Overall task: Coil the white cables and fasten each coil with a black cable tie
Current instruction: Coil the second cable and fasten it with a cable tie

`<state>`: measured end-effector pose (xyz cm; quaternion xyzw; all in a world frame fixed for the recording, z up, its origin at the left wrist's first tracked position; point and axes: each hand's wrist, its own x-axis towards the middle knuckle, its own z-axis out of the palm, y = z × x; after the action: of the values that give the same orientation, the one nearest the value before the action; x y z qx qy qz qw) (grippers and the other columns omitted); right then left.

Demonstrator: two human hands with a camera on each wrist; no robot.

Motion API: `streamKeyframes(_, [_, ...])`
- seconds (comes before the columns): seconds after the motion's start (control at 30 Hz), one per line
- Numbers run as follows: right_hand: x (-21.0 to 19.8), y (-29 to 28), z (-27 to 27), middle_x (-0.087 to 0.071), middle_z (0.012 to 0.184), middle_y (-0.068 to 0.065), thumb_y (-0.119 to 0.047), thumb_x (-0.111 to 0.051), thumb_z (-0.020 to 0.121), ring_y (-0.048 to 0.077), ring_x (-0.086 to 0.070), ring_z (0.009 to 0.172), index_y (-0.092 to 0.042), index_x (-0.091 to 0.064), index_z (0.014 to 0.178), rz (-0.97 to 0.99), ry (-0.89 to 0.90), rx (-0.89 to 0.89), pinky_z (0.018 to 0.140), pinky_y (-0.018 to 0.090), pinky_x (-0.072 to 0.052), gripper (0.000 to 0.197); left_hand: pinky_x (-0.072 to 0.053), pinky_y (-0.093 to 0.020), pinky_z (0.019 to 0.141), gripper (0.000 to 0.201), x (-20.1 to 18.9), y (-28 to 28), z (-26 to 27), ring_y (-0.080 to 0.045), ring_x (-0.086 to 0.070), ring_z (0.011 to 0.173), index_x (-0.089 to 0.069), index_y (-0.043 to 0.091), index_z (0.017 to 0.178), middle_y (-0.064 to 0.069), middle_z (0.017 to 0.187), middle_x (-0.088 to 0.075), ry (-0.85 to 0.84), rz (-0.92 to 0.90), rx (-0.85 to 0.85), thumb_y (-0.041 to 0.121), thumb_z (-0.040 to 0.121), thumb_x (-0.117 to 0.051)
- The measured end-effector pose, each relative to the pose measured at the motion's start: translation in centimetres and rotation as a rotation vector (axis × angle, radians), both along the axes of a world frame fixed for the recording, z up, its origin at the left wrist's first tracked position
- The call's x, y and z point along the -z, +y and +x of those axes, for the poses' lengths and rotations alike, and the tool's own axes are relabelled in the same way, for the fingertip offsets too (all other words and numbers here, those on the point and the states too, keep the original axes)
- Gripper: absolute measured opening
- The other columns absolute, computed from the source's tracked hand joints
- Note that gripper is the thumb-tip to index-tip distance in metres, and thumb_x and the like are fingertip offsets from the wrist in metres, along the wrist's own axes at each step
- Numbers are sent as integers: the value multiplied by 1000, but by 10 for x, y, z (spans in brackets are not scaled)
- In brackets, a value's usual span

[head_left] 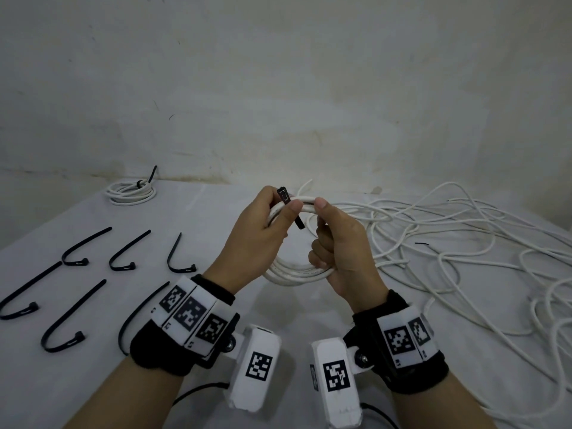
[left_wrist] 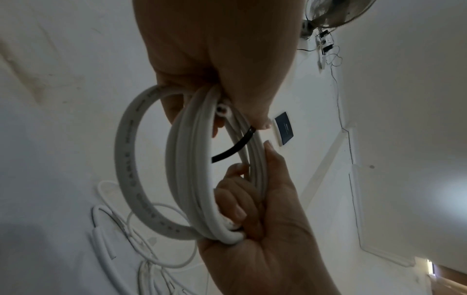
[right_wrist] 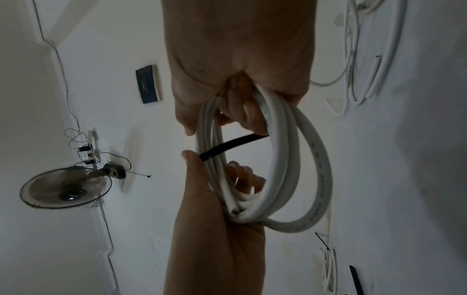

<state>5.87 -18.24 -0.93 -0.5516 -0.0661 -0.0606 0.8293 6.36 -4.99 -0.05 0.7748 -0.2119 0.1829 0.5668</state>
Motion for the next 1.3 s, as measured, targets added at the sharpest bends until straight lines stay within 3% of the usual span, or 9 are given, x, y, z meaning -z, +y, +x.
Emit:
streamKeyframes(0.1, [1, 0, 1, -23, 40, -9, -28, -55, 93, 8, -19, 32, -13, -41, 63, -24, 16, 16, 40, 19, -19, 37, -44, -18, 51, 16, 0, -3, 2, -4, -49, 50, -56, 18, 99, 7, 62, -51, 29, -44, 28, 31, 96, -47])
streamKeyframes(0.3, [3, 1, -1, -35, 37, -3, -45, -53, 92, 12, -27, 35, -2, -56, 65, -153, 63, 8, 43, 25, -32, 51, -33, -20, 40, 18, 4, -3, 10, -5, -38, 39, -60, 8, 94, 12, 46, -47, 93, -158, 25, 24, 96, -51])
streamKeyframes(0.43, [9, -2, 3, -57, 63, 20, -54, -51, 90, 19, -50, 45, 0, -70, 80, -267, 53, 9, 51, 30, -43, 58, -32, -20, 38, 20, 12, -5, 12, -7, -38, 37, -61, 5, 88, 7, 51, -50, 135, -247, 23, 23, 93, -55])
streamKeyframes(0.5, [9, -4, 5, -69, 80, 19, -49, -51, 91, 21, -61, 56, -8, -72, 87, -266, 65, -18, 56, 31, -48, 47, -31, -19, 38, 22, 16, -4, 13, -8, -37, 36, -61, 3, 86, -3, 55, -49, 158, -279, 34, 24, 92, -57])
streamKeyframes(0.6, [9, -7, 6, -74, 93, 14, -40, -49, 95, 20, -68, 69, -14, -71, 96, -245, 103, -103, 66, 29, -52, 33, -28, -17, 37, 22, 21, -1, 14, -6, -34, 34, -59, 5, 77, 5, 46, -45, 209, -301, 78, 22, 91, -57])
streamKeyframes(0.8, [11, -8, 8, -73, 99, 13, -35, -52, 93, 26, -69, 95, -11, -70, 98, -177, 164, -159, 87, 36, -51, 30, -25, -16, 37, 23, 21, 12, 10, -6, -30, 36, -58, 12, 68, 8, 42, -41, 247, -262, 210, 20, 89, -57])
streamKeyframes(0.93, [13, -10, 12, -73, 84, 11, -9, -65, 84, 21, -68, 71, -7, -66, 92, -105, 38, -25, 69, 32, -57, 8, -25, -17, 37, 24, 22, 15, 6, -5, -30, 37, -59, 9, 69, 7, 43, -43, 266, -219, 301, 31, 77, -59])
streamKeyframes(1.07, [9, -17, 12, -69, 79, 13, 8, -62, 83, 26, -69, 67, -4, -62, 95, -111, -145, 123, 62, 34, -57, 16, -24, -16, 38, 26, 24, 14, 6, -6, -30, 38, -63, 10, 70, 8, 46, -43, 270, -233, 325, 35, 74, -60])
streamKeyframes(1.3, [6, -21, 8, -70, 78, 1, 7, -70, 78, 19, -69, 61, -8, -70, 81, -556, -395, 228, 56, 24, -53, 15, -26, -16, 39, 25, 24, 13, 4, -7, -32, 39, -64, 6, 73, 8, 47, -45, 235, -240, 320, 30, 81, -67])
